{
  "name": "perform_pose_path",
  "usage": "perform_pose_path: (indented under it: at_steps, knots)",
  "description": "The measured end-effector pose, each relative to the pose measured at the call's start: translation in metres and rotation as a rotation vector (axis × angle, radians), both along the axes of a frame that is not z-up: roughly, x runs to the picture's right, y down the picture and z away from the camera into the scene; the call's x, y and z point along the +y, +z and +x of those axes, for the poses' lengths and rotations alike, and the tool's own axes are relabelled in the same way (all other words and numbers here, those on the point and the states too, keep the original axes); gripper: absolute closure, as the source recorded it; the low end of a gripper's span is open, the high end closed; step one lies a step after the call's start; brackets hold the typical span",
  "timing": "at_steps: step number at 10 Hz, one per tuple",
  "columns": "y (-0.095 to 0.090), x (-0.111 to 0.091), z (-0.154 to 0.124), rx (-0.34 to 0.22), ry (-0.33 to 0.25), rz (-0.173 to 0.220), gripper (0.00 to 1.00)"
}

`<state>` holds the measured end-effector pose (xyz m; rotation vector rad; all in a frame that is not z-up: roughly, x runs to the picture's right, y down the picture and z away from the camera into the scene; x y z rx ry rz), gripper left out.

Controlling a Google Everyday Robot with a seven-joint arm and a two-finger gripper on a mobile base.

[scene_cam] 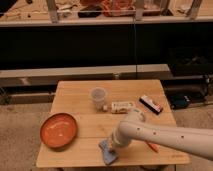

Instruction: Wipe the white sponge on the table

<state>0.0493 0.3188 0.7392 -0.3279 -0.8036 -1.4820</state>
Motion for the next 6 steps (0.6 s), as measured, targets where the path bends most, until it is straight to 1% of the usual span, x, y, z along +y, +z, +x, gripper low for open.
perform_pose_path:
  at_steps: [2, 3, 4, 5, 6]
  knots:
    - [-0.002, 0.004, 0.013, 0.026, 0.019, -0.003, 1.0]
    - [-0.001, 0.004, 0.026, 0.05, 0.039, -0.003, 1.0]
    - [0.0, 0.001, 0.036, 0.068, 0.055, 0.0, 1.0]
    - [0.001, -0.004, 0.054, 0.097, 0.082, 0.007, 1.0]
    - [0.002, -0.01, 0.062, 0.109, 0.097, 0.014, 1.0]
